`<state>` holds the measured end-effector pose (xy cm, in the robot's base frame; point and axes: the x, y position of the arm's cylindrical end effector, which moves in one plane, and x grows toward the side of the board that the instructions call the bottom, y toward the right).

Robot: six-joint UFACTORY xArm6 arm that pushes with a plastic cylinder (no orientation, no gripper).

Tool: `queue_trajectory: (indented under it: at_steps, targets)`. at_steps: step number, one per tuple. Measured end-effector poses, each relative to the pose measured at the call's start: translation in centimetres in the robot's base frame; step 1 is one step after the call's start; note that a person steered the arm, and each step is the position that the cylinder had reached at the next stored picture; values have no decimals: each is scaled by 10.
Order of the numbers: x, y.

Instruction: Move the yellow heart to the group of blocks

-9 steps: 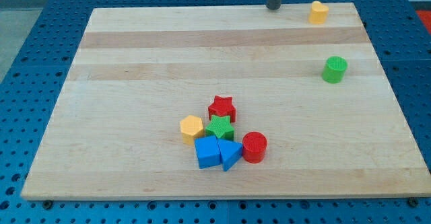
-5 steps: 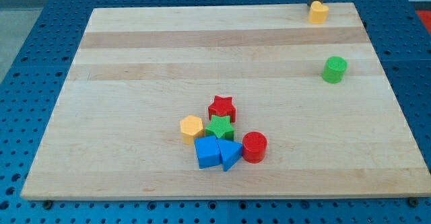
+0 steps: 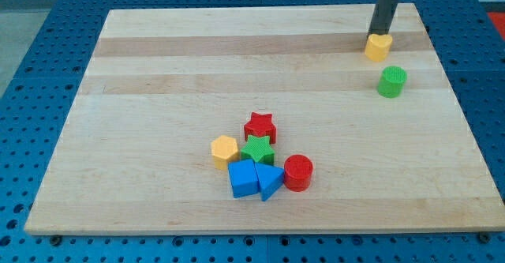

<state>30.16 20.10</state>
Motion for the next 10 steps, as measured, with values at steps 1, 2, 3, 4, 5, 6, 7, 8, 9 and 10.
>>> queue_trajectory:
  at_steps: [1, 2, 3, 4, 5, 6, 7, 8, 9, 10]
  targets:
    - [19, 0]
    - [19, 7]
    - [20, 24]
    - [29, 28]
    - [42, 19]
    - [56, -3]
    - [68, -28]
    - [84, -53]
    - [88, -78]
    - [88, -100]
